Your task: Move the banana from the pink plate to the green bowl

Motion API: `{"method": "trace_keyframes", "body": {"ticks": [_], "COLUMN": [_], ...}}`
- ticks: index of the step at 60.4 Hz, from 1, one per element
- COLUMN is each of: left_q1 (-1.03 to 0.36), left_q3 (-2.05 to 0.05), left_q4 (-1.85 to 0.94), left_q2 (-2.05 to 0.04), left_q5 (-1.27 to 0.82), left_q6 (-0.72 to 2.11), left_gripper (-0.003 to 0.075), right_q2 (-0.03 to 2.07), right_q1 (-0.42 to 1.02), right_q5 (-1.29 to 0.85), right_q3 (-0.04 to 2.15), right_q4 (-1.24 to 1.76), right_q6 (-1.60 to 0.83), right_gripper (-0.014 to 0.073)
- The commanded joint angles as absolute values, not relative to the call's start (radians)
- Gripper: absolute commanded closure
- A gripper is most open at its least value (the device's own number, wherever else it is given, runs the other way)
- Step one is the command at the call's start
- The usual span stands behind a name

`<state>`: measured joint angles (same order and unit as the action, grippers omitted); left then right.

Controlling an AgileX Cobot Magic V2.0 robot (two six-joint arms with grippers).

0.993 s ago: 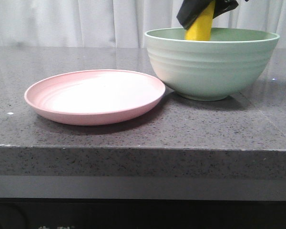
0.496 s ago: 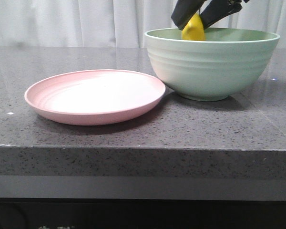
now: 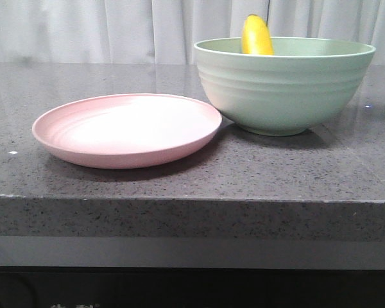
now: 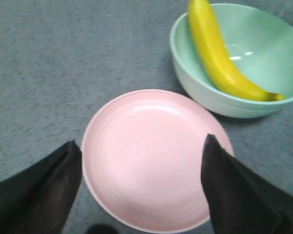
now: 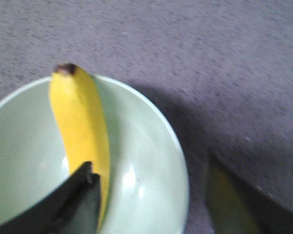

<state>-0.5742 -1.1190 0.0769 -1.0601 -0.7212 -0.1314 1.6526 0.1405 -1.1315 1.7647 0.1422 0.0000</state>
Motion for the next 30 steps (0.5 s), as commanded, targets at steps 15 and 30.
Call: {"method": "trace_keyframes", "body": {"ticks": [15, 30], "left_q1": [-0.247, -0.133], "left_q3": [-1.15, -1.116], "left_q4": [0.076, 0.076], "left_q2": [-1.119, -1.073], "left_q5": [-0.537, -0.534], "left_q6": [-0.146, -0.146], "left_gripper": [0.0616, 0.0738], "right_q2": [1.598, 1.487], "right_q1": [0.131, 0.08], "right_q5": [-1.217, -1.161], "right_q3": [1.797, 1.729], "right_q4": [0.121, 0.142], "right_q6": [0.02, 0.013], "right_gripper": [0.0637, 0.0643]}}
